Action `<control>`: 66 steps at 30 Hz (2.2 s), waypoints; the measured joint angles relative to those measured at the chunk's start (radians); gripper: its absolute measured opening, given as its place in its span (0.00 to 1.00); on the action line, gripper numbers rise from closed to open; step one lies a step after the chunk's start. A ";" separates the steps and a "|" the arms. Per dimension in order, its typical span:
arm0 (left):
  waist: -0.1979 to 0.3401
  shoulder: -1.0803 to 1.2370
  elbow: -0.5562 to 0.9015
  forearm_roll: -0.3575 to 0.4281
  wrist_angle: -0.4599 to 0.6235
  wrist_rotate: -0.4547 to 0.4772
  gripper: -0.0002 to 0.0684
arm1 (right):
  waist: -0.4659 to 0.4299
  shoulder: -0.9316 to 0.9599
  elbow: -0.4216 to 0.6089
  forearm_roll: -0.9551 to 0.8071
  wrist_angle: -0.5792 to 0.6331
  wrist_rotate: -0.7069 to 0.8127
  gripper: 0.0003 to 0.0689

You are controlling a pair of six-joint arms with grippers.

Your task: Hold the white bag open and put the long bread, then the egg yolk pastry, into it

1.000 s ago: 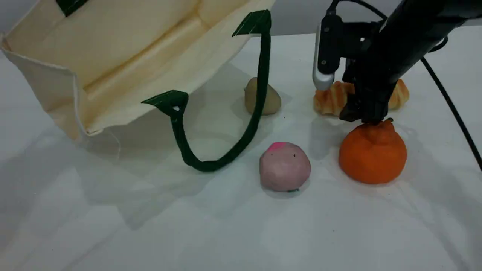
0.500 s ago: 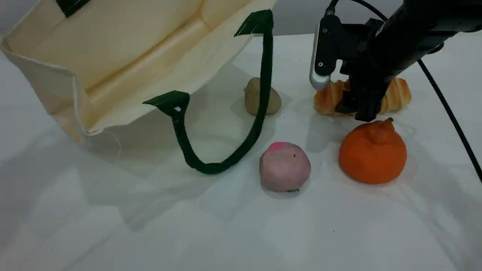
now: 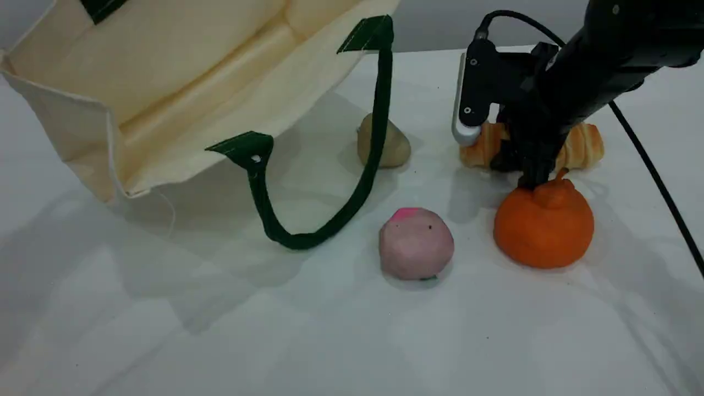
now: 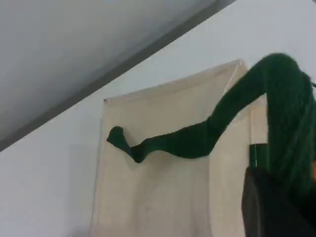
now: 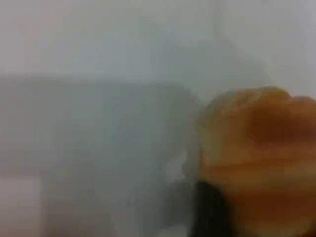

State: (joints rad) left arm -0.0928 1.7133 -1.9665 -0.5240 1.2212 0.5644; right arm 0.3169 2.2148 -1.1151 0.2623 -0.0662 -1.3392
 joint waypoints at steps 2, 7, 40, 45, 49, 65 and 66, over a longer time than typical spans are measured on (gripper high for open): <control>0.000 0.000 0.000 0.001 0.000 0.003 0.12 | 0.000 0.000 0.000 0.003 -0.007 0.000 0.41; 0.000 0.000 0.000 0.001 0.000 0.003 0.12 | 0.000 -0.001 0.000 0.036 -0.015 0.003 0.19; 0.000 0.000 0.000 0.032 0.000 0.006 0.12 | 0.004 -0.921 0.341 1.361 0.439 0.031 0.16; 0.000 0.000 0.000 0.031 0.000 0.007 0.12 | 0.028 -0.887 0.341 1.473 0.652 0.033 0.15; 0.000 0.000 0.000 0.027 0.000 0.007 0.12 | 0.105 -0.887 0.340 1.477 0.733 0.038 0.15; 0.000 0.001 0.000 0.022 0.000 0.007 0.12 | 0.175 -0.660 0.213 1.484 0.643 0.083 0.15; 0.000 0.001 0.000 0.022 0.000 0.007 0.12 | 0.175 -0.637 0.196 1.484 0.643 0.089 0.15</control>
State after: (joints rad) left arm -0.0928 1.7145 -1.9665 -0.5024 1.2212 0.5712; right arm 0.4915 1.5774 -0.9193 1.7464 0.5771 -1.2499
